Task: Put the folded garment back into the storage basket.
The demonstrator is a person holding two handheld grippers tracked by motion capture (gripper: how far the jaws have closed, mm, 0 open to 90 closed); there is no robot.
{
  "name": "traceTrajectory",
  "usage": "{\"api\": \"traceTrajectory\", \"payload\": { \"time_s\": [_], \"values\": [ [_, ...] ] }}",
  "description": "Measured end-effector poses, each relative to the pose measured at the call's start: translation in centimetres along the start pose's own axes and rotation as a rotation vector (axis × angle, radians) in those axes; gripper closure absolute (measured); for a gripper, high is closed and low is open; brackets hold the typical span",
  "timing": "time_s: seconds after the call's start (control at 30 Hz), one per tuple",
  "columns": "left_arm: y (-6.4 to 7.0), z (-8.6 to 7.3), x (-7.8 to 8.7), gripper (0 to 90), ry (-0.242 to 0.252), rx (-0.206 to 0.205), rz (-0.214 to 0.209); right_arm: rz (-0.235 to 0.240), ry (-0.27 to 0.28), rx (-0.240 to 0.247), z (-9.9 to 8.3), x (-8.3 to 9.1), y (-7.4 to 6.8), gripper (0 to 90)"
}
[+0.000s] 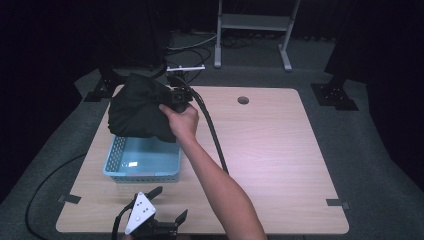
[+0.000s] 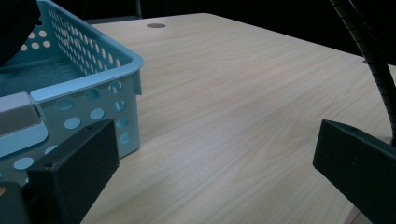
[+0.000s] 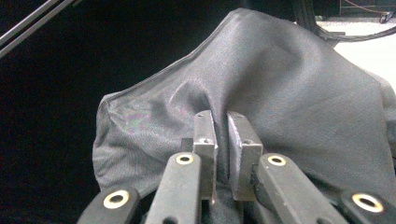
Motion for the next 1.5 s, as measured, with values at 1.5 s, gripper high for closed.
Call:
{"api": "traceTrajectory", "payload": {
  "time_s": [1.5],
  "values": [
    [-0.1,0.1,0.1,0.0,0.006,0.001,-0.001,-0.03,-0.023,0.028,-0.9,-1.7,0.1,83.3]
  ]
}}
Point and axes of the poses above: each handheld gripper's, and its own axes: x roughly backward along the jaws, z roughly out of its top, y roughly to its right, the point moved 5 cm from there along -x, roughly forward along the jaws, and after that the axes turned 13 degrees about -y, right-handed, at the moved point
